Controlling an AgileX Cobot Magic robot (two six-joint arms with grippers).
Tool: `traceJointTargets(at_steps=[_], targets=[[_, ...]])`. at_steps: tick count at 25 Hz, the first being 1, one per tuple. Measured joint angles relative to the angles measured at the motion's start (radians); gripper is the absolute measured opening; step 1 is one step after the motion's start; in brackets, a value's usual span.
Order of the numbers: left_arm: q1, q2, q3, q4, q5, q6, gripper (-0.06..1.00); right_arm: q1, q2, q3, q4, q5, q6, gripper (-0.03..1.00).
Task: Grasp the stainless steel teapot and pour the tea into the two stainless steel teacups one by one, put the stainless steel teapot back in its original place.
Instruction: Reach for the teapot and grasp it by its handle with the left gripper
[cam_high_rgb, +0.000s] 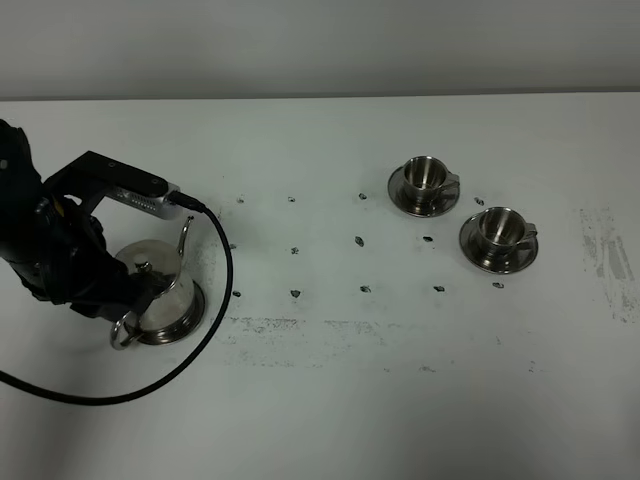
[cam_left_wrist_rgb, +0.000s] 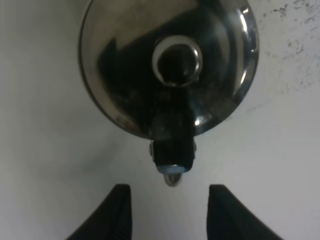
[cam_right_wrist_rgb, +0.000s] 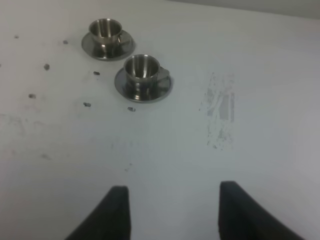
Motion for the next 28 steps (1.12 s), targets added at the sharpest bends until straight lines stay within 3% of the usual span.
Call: traceJointTargets(at_steps=[28], targets=[[-0.017,0.067,0.000,0.016,-0.048,-0.059,0.35,0.000,0.000,0.000,0.000,0.000,0.000,0.42]])
